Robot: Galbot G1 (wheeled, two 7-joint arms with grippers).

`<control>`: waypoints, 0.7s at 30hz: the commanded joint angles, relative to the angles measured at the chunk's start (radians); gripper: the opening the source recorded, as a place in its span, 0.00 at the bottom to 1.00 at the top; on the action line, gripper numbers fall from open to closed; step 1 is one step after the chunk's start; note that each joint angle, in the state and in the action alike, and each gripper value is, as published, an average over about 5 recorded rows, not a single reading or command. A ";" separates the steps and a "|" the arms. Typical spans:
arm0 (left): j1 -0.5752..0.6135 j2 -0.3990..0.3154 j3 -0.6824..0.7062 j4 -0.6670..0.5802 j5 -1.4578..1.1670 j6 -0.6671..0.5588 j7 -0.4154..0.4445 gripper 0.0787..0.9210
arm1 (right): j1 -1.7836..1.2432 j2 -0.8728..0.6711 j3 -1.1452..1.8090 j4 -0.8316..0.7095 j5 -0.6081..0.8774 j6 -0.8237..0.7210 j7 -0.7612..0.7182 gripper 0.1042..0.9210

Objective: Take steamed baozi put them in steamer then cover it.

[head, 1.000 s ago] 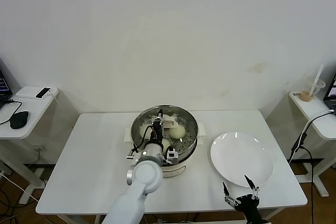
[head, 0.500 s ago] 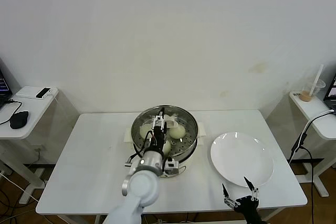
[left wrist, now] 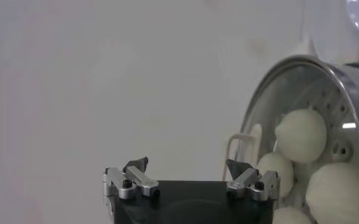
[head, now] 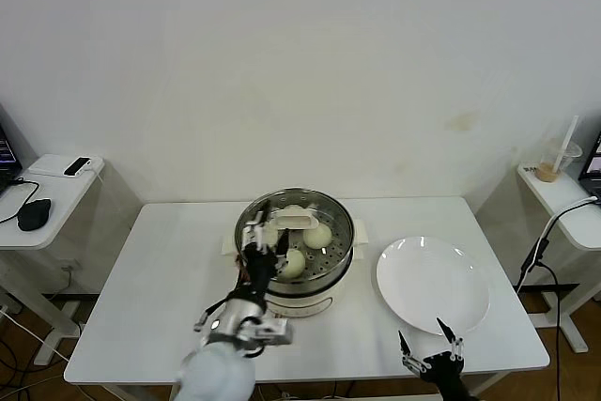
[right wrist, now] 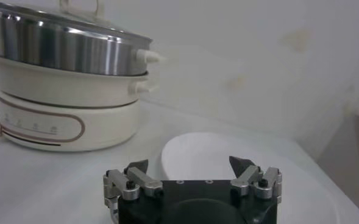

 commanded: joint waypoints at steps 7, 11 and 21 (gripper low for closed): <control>0.439 -0.025 -0.540 -0.048 -1.213 -0.330 -0.299 0.88 | 0.010 -0.060 -0.024 0.011 0.068 -0.010 -0.003 0.88; 0.493 -0.036 -0.568 -0.013 -1.288 -0.365 -0.295 0.88 | 0.011 -0.070 -0.027 0.013 0.078 -0.017 -0.003 0.88; 0.541 -0.084 -0.540 0.025 -1.269 -0.385 -0.261 0.88 | -0.029 -0.110 -0.064 0.064 0.134 -0.046 0.003 0.88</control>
